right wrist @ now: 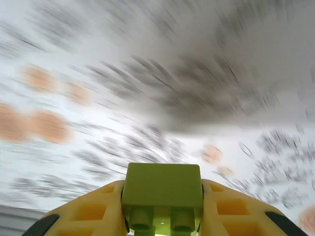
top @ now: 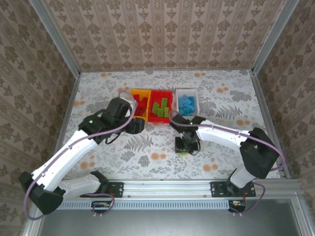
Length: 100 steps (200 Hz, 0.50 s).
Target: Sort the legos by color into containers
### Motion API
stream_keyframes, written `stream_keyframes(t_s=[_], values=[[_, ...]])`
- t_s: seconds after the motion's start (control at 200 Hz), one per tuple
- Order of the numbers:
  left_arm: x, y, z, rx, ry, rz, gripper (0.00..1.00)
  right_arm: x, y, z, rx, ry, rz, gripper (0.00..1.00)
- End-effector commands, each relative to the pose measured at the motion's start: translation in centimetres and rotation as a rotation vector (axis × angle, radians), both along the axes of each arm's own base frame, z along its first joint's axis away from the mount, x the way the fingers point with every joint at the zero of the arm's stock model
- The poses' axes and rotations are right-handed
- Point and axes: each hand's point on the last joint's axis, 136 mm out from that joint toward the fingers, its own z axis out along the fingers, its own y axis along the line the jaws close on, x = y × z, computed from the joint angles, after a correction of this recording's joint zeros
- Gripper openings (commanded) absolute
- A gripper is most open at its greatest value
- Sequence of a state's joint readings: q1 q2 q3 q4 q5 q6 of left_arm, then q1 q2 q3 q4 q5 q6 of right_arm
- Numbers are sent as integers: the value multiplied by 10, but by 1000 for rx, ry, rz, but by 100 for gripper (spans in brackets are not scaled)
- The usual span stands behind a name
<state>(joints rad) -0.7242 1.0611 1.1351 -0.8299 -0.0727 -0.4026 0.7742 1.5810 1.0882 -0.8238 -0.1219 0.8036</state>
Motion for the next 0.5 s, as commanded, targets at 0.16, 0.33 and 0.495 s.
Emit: stream_keyframes(t_s=[0.16,0.33,0.495], values=[[21,30,36,-55,-96,197,72,134,49,61,-9,-292,65,28],[28,28,44,-73,-116,209,72,212,60,66,-29,-372,30,28],[31,28,47,-74,-127,214,73,259,66,51,-46,-360,17,37]])
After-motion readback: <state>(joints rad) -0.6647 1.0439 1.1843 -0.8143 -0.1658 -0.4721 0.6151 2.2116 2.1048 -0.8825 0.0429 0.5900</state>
